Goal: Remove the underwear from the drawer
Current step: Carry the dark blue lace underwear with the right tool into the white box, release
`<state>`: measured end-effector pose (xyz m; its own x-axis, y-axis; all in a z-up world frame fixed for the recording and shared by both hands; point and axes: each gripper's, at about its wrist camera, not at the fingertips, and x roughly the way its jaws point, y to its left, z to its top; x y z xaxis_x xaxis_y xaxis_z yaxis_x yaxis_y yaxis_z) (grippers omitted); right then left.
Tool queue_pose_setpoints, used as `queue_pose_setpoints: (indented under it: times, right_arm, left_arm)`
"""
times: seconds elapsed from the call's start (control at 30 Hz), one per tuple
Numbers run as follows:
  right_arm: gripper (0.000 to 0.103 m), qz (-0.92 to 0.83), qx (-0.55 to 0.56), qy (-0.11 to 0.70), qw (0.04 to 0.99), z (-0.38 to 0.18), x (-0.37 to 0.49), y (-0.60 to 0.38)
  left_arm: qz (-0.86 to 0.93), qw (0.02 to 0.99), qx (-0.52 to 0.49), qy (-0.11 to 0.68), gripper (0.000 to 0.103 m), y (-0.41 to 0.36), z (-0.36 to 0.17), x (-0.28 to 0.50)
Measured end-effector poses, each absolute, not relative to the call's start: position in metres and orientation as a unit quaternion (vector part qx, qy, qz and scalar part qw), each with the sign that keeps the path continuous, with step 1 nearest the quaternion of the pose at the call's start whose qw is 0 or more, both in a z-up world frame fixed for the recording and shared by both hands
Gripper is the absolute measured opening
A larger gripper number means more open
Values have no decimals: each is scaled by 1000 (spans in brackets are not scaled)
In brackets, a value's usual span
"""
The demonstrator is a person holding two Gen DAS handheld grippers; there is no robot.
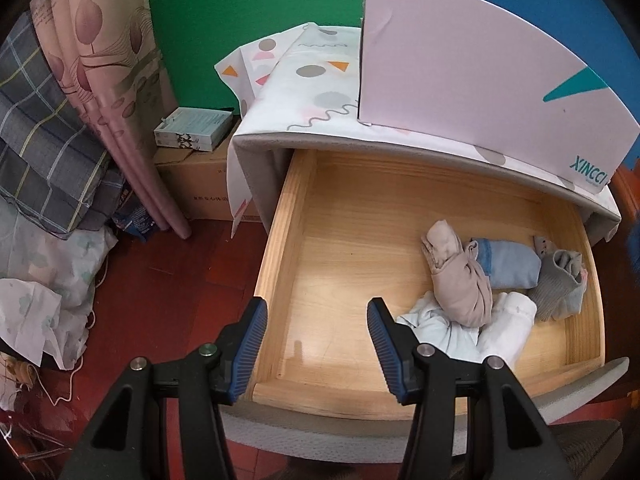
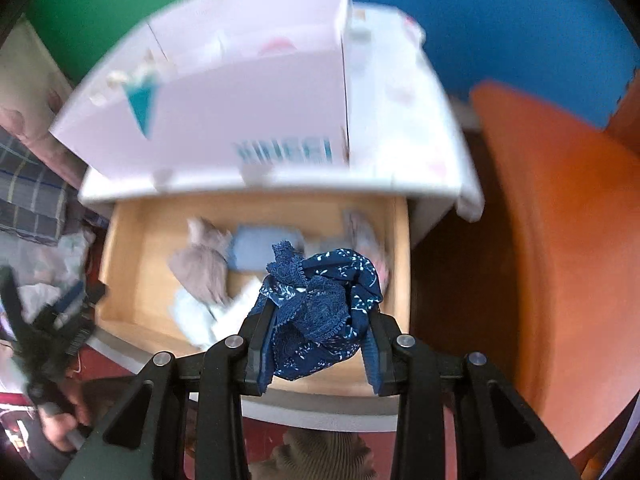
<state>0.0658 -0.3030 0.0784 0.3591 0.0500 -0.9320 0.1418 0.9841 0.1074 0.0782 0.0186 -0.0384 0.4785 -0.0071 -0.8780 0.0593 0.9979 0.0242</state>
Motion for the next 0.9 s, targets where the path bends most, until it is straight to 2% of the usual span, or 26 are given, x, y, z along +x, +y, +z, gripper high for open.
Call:
queue_pose_setpoints:
  times: [0.23, 0.43, 0.7, 0.9]
  right_arm:
    - [33, -28, 66, 508, 858, 160, 100, -301]
    - [33, -30, 60, 480, 874, 189, 143, -292]
    - [33, -48, 42, 521, 851, 147, 203, -275]
    - [35, -52, 38, 563, 824, 110, 218, -272]
  left_arm:
    - [-17, 861, 1, 509, 53, 28, -37, 79]
    - [-20, 866, -4, 500, 53, 29, -35, 77]
    - [-25, 867, -7, 497, 53, 28, -35, 77]
    - [-27, 867, -19, 498, 53, 32, -36, 78]
